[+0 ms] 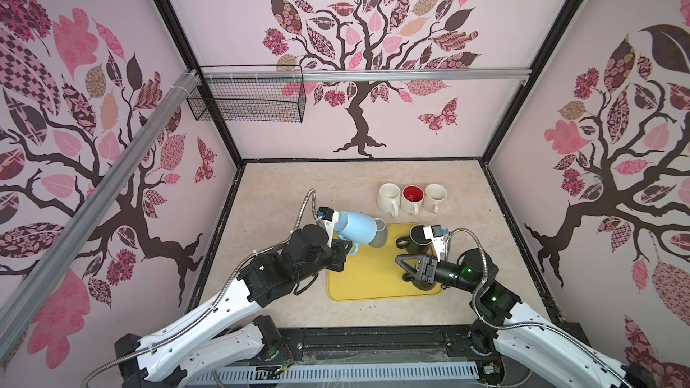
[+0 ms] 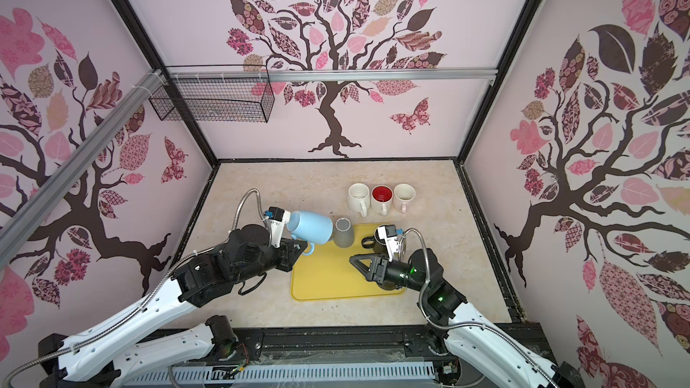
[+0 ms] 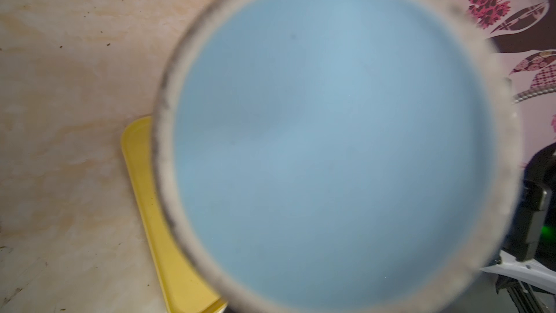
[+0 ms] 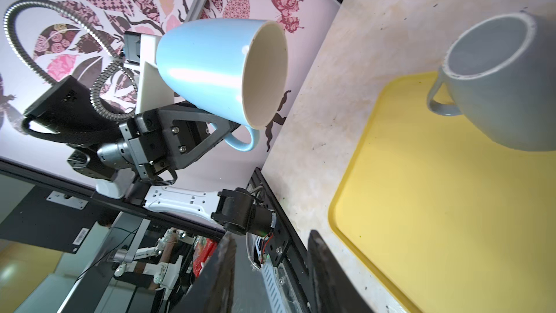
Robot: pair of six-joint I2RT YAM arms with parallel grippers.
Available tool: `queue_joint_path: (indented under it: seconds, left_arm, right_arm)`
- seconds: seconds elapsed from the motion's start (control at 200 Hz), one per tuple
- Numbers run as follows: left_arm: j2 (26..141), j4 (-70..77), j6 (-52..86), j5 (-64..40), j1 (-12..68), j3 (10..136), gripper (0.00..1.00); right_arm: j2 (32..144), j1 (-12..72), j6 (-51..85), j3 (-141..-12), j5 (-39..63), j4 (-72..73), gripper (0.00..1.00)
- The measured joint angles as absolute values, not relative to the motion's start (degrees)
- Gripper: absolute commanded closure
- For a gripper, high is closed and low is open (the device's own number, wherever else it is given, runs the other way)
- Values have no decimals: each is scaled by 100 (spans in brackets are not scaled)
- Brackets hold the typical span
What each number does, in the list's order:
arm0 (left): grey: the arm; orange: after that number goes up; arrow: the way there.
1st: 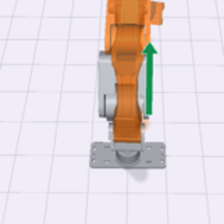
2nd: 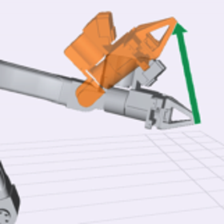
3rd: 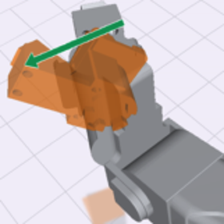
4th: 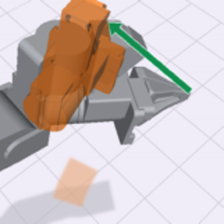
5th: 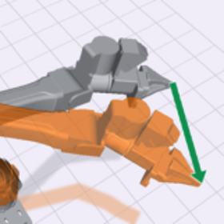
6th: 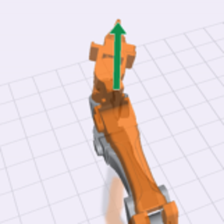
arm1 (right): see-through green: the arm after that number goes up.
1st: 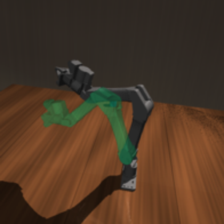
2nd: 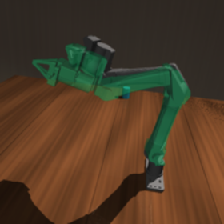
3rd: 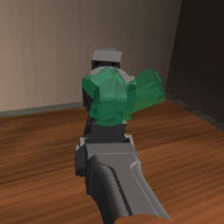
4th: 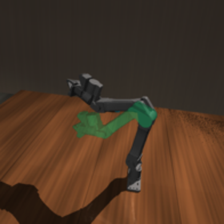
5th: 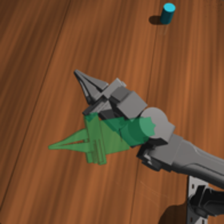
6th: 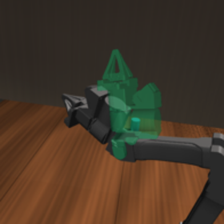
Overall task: Turn the mug right side up
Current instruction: Place the mug at the top-center of the table.
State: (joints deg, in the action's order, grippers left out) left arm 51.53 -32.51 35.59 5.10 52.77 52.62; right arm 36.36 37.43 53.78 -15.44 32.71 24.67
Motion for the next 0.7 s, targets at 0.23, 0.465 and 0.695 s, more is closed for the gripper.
queue_joint_path:
  seconds: [0.23, 0.465, 0.695]
  left_arm:
    - [5172, -2788, 3793, 172, 5277, 5135, 100]
    - [5177, -2427, 3990, -58, 5277, 5076, 100]
    - [5177, -2104, 4165, -250, 5277, 5076, 100]
  right_arm:
    - [4047, 3743, 6047, -1487, 3684, 3774, 56]
    - [4464, 3743, 6571, -1448, 3933, 4683, 53]
    - [4779, 3743, 6768, -1448, 4021, 5083, 53]
